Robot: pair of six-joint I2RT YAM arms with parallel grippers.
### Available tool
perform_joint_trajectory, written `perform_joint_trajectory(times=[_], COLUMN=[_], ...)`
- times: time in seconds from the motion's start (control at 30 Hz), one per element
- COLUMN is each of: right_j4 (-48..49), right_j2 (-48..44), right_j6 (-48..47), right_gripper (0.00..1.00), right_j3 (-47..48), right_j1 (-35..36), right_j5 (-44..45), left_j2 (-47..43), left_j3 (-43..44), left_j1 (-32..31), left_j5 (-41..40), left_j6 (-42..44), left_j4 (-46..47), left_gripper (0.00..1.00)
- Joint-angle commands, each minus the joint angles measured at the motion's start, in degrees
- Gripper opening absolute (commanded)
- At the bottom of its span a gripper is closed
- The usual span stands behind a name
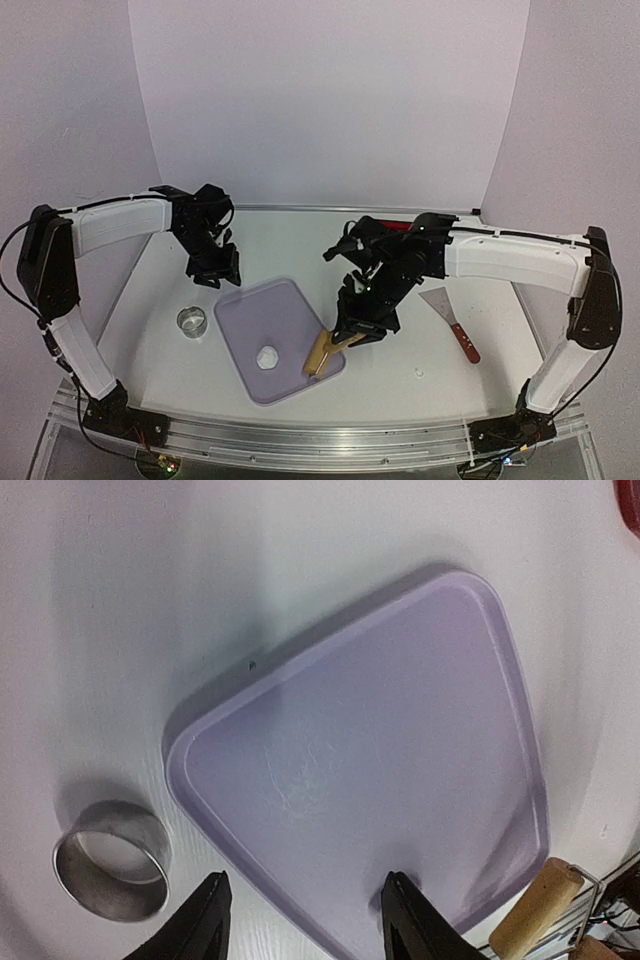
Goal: Roll out the dumpling wrappers from the dough
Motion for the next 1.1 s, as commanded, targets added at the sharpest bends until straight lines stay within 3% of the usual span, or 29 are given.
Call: perform_joint_trajectory(times=[0.0, 0.23, 0.5, 0.63, 0.83, 1.07], right_j4=[1.31, 1.68, 0.88, -1.10, -6.08, -15.81], right_j2=[-4.15, -3.49, -3.47, -2.65, -2.18, 0.91], right_j6=[3.99, 4.32, 3.19, 1.60, -3.96, -14.20], right_gripper=[0.00, 0.00, 0.00, 0.00, 0.00, 0.00], right_j3=[-2.46, -5.63, -5.30, -3.55, 0.85, 15.65], right_j1=[2.85, 5.33, 4.91, 2.89, -3.23, -11.22], right_j5=[2.43, 2.52, 7.55, 9.97, 15.32, 18.56], left_j2=[9.86, 19.86, 24.17, 24.50, 22.62, 20.96], left_j3=[7.31, 14.73, 15.53, 13.47, 8.93, 4.41], left_j1=[1.87, 4.69, 6.90, 7.04, 7.00, 6.89], left_j5=[-3.72, -1.78, 6.70, 10.79, 10.82, 8.28], left_j6=[14.11, 20.09, 25.77, 26.44, 24.51, 19.14], left_j4=[-2.87, -2.47, -1.01, 0.58, 3.36, 4.43], left_gripper=[0.53, 0.53, 0.51, 0.46, 0.34, 0.21])
